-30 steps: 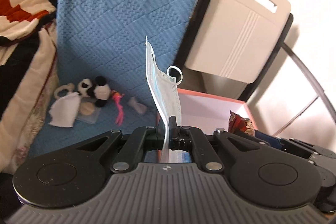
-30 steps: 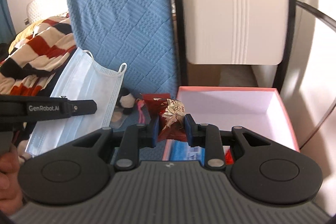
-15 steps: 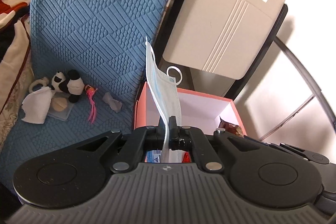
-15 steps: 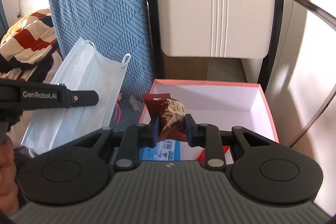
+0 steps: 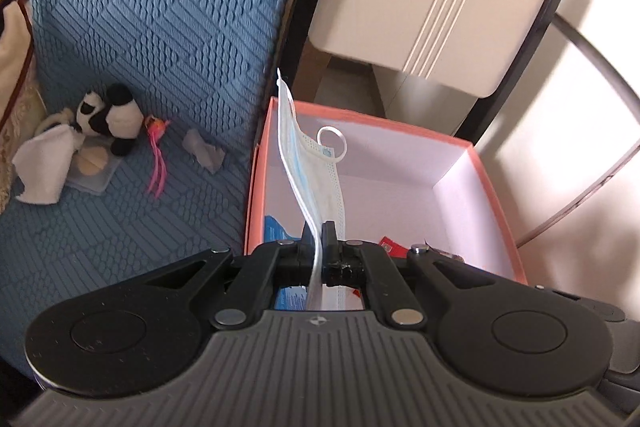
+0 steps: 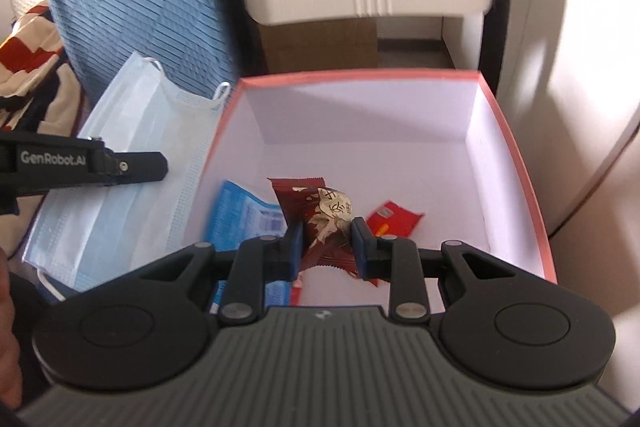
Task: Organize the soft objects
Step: 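Open both tools to drop the mask and candy packet into the box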
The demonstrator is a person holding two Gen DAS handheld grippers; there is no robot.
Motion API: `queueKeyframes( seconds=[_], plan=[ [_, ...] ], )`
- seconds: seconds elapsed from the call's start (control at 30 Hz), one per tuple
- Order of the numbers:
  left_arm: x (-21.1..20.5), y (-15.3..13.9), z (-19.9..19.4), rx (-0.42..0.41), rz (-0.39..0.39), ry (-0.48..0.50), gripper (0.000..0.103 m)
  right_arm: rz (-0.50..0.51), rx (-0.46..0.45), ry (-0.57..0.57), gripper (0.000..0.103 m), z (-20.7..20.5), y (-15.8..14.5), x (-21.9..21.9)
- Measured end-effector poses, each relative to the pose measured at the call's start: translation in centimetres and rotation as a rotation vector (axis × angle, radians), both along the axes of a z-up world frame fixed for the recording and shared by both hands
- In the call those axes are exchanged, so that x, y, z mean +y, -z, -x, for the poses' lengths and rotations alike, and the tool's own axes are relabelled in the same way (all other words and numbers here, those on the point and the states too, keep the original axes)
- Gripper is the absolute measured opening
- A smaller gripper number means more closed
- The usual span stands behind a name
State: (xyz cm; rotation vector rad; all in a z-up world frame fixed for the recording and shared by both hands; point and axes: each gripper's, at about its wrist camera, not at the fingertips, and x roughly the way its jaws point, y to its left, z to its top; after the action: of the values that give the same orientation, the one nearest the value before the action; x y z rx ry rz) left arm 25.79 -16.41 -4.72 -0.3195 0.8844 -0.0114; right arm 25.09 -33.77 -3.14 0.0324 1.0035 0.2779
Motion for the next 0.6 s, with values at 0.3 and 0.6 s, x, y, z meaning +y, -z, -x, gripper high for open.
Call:
queueKeyframes(
  seconds=[0.3,0.6],
  plan=[
    [-1.8,2.8,-1.6,0.065,-0.024,0.025,0.003,-0.017,0.079,0.037,0.03,-0.6,3.8,-2.4],
    [-3.5,3.5,-2.1,0.101,-0.086,0.091,0.059,-0.042,0.132,0.061,0.038,-0.8,5.3,-3.7]
  ],
)
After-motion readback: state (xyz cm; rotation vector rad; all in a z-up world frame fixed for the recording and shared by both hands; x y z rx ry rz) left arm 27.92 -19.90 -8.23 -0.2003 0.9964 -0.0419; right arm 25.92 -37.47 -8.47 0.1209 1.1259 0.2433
